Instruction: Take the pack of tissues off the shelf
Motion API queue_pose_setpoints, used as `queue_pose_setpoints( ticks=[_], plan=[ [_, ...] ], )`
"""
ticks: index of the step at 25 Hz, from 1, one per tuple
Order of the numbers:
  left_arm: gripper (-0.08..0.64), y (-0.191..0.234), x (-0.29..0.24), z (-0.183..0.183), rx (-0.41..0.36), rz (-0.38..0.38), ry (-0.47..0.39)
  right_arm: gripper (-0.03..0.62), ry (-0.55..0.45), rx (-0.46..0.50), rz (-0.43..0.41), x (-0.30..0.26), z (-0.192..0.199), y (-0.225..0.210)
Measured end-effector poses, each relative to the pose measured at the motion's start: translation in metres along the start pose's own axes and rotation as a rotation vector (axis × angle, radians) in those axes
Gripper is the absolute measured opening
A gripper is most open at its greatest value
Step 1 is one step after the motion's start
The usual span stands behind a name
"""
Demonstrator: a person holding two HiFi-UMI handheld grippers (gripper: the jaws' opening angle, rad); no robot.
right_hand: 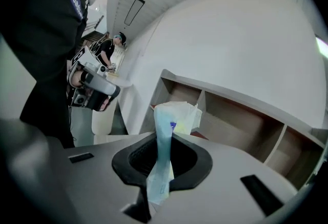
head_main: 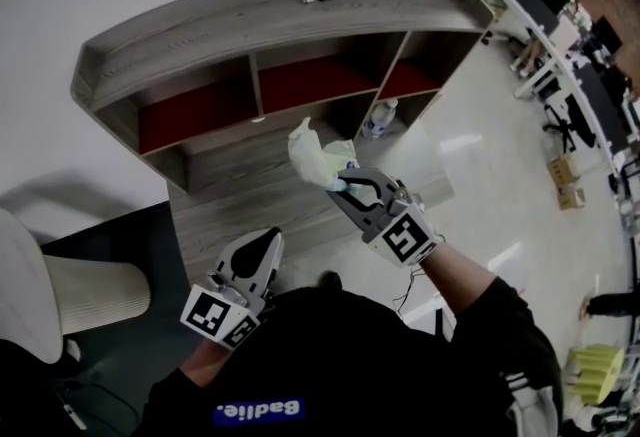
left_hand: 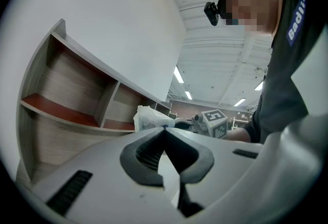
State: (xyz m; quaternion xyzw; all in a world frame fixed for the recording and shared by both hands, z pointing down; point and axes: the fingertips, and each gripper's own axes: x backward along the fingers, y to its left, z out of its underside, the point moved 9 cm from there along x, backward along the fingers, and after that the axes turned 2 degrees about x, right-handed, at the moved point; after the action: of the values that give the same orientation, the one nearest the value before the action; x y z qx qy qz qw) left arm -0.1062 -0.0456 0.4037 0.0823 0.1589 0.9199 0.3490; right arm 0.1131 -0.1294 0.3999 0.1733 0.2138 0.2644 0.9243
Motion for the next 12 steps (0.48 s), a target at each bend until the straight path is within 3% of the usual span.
queue_pose_setpoints(
  ticks=[7, 12],
  plan=[
    [-0.002, -0.003, -0.001, 0.001, 0.006, 0.000, 0.005, 0.061, -0.074, -0.175, -0.019, 0.006, 0.005, 0.020],
    [-0.002, -0.005, 0.000, 0.005, 0.015, -0.001, 0.007, 0.061, -0.102, -0.243, -0.026, 0.001, 0.003, 0.033]
  ],
)
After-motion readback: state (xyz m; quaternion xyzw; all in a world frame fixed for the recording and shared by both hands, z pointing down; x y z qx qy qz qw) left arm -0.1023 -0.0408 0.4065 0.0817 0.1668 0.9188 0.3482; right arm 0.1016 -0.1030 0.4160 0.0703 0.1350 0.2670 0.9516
